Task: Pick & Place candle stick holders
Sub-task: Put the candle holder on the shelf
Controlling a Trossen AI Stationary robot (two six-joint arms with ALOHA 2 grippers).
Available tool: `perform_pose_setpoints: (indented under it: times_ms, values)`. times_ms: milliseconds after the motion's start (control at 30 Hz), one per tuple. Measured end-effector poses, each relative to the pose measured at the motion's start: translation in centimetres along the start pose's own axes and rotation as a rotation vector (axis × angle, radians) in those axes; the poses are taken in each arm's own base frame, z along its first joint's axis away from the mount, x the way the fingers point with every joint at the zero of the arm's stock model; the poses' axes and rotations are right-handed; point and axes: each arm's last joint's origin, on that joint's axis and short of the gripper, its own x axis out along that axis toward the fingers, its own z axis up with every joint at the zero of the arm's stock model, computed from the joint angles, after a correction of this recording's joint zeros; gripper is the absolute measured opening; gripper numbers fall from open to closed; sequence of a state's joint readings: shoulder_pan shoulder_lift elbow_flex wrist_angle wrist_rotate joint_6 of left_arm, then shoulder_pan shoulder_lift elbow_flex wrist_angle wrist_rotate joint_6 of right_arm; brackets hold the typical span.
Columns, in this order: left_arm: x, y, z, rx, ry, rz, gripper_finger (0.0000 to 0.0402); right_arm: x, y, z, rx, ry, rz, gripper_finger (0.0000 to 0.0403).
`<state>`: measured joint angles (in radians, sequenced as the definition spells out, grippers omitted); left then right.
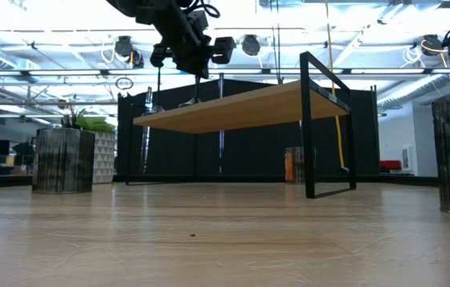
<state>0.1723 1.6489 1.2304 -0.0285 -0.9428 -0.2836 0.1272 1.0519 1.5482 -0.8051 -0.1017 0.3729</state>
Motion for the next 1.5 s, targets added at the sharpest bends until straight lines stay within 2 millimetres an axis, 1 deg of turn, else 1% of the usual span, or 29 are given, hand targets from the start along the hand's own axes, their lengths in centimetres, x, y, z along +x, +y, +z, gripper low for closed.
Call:
perform_pose_setpoints:
  times_ms: [200,367,467,900,1300,1400,1500]
  values:
    - [0.3,0.24,0.01,-0.002,0.006,0.006,0.0005,0.0,0.0,0.0,0.0,0.0,0.0,0.0084]
    - [0.35,0.21,0.01,-0.01,0.014,-0.019,0.0033,0.0,0.0,0.0,0.0,0.0,0.0,0.0084]
    - [0.35,0.2,0.02,-0.012,0.014,-0.02,0.0041,0.0,0.0,0.0,0.0,0.0,0.0,0.0084]
    - [0.35,0.26,-0.09,0.036,0.019,-0.008,0.0046,0.01,0.07,0.17,-0.002,-0.016,0.01,0.0084]
    - [0.43,0.34,-0.05,0.038,0.018,-0.002,0.0048,0.06,0.07,0.18,0.002,-0.016,0.009,0.0084]
    - [0.62,0.44,-0.03,0.029,0.024,-0.015,0.0064,0.06,0.08,0.19,0.002,-0.017,0.01,0.0084]
    - [0.69,0.54,0.0,-0.002,0.02,0.002,0.0098,0.06,0.08,0.19,0.005,-0.017,0.01,0.0084]
